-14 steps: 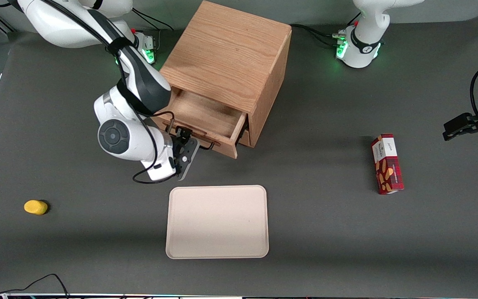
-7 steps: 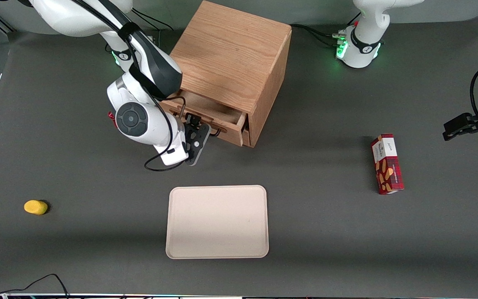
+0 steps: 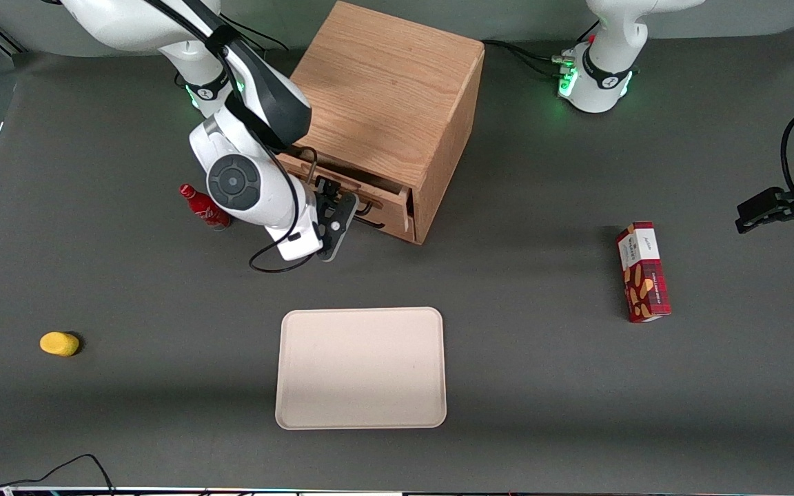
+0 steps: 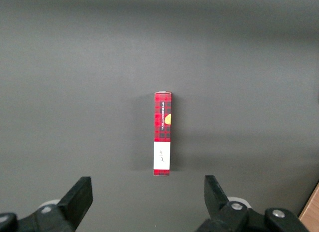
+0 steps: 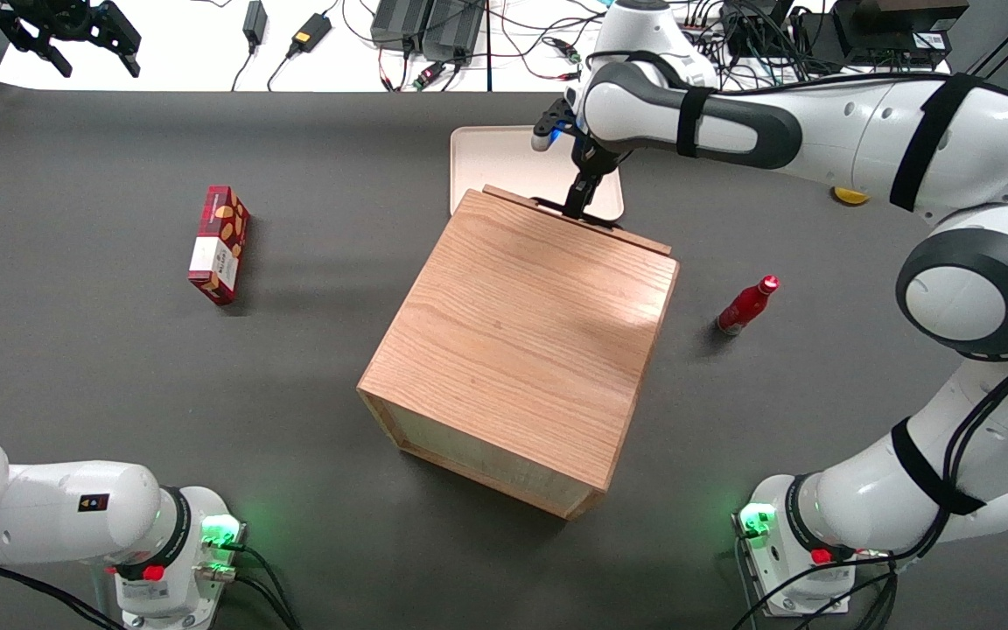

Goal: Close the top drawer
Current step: 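Press the drawer front with the right gripper until flush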

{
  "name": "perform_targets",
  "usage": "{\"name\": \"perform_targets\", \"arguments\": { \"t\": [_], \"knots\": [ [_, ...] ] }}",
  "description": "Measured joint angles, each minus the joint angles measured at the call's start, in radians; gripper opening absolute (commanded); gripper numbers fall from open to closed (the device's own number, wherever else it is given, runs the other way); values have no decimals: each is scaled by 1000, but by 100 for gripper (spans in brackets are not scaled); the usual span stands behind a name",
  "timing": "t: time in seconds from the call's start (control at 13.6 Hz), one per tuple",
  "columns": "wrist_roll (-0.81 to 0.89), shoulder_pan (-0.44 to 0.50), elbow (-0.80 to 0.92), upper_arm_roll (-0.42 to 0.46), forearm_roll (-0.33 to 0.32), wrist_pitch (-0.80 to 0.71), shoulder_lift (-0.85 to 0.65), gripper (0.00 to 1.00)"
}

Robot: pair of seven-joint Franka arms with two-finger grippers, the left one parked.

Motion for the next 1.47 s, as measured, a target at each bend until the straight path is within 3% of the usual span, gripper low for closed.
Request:
{"name": "perform_targets", "arguments": {
  "t": [1.47],
  "knots": [
    [13,0,-31,25,0,10,-29,100]
  ]
}}
